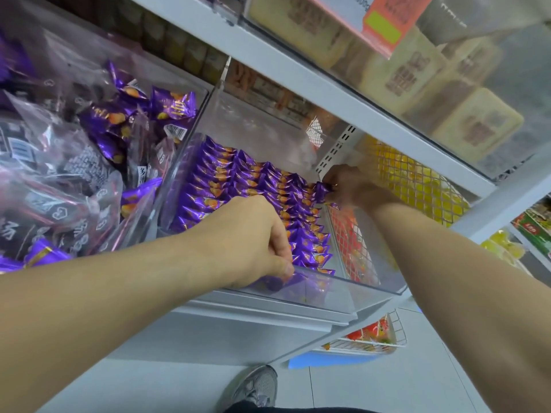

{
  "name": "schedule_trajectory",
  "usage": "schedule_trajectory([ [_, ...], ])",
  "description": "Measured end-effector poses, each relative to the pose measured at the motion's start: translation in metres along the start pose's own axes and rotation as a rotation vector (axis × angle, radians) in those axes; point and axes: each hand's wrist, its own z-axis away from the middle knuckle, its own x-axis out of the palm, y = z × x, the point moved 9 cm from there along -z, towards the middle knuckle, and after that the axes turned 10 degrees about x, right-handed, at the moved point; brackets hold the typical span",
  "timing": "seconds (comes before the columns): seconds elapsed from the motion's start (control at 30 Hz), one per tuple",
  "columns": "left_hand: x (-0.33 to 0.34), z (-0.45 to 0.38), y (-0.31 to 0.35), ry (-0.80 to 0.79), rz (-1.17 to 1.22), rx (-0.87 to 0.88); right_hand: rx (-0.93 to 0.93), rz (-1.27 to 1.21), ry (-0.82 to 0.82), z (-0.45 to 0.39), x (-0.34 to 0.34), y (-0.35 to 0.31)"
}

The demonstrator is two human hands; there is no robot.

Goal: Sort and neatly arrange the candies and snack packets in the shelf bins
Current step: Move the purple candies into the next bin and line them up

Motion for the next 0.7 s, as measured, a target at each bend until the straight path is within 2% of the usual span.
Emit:
schedule_trajectory([
  [0.17,-0.001,0.001,-0.001,0.004,-0.009,-0.002,-0.015,-0.045,0.020,-0.006,0.014,0.000],
  [0.3,-0.001,0.001,0.000,0.003,-0.019,0.007,-0.033,0.019,0.144,-0.005,0.011,0.001],
  [0.5,-0.001,0.000,0.000,0.001,-0.013,0.007,-0.084,0.022,0.072,-0.004,0.017,-0.002],
  [0.7,-0.002,0.001,-0.001,0.017,-0.009,0.008,-0.088,0.021,0.065,-0.002,0.016,-0.004],
])
